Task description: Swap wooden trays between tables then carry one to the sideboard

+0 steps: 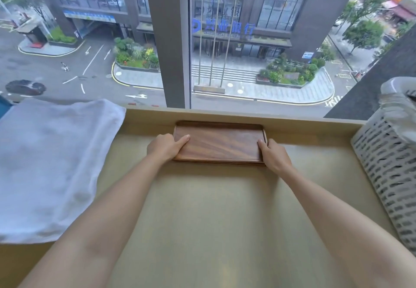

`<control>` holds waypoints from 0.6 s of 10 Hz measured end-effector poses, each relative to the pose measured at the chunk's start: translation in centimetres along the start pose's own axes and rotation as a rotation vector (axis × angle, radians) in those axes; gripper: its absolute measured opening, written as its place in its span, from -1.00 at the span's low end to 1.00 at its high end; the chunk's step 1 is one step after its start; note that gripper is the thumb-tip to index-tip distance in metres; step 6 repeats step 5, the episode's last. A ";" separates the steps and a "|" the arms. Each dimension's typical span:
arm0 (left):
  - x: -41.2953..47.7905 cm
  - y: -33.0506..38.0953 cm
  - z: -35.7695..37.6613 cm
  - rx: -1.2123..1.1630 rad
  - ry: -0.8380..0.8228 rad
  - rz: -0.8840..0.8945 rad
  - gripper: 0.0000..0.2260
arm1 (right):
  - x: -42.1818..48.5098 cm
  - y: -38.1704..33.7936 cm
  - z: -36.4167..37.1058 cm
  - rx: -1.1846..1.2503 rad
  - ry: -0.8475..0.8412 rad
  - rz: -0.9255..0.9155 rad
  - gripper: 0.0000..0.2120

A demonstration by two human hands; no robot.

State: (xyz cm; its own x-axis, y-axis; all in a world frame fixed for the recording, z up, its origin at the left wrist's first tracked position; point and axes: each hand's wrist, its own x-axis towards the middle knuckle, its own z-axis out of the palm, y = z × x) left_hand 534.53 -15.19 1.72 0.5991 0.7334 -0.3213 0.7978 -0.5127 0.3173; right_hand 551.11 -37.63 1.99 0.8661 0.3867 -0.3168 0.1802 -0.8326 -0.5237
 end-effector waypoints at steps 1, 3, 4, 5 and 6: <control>0.1 0.0 -0.4 0.066 0.015 0.025 -0.39 | 0.0 -0.3 0.0 -0.111 0.003 -0.027 -0.58; 0.2 0.4 -1.0 0.160 0.031 0.055 -0.43 | -0.5 -0.8 -0.2 -0.243 0.051 -0.051 -0.54; 0.1 0.6 -1.1 0.115 0.036 0.019 -0.40 | -0.9 -1.2 -0.3 -0.245 0.044 -0.024 -0.53; -0.3 0.9 -1.2 0.035 0.086 -0.002 -0.45 | -1.1 -1.2 -0.4 -0.201 0.076 -0.008 -0.55; -0.3 0.9 -1.2 0.035 0.086 -0.002 -0.45 | -1.1 -1.2 -0.4 -0.201 0.076 -0.008 -0.55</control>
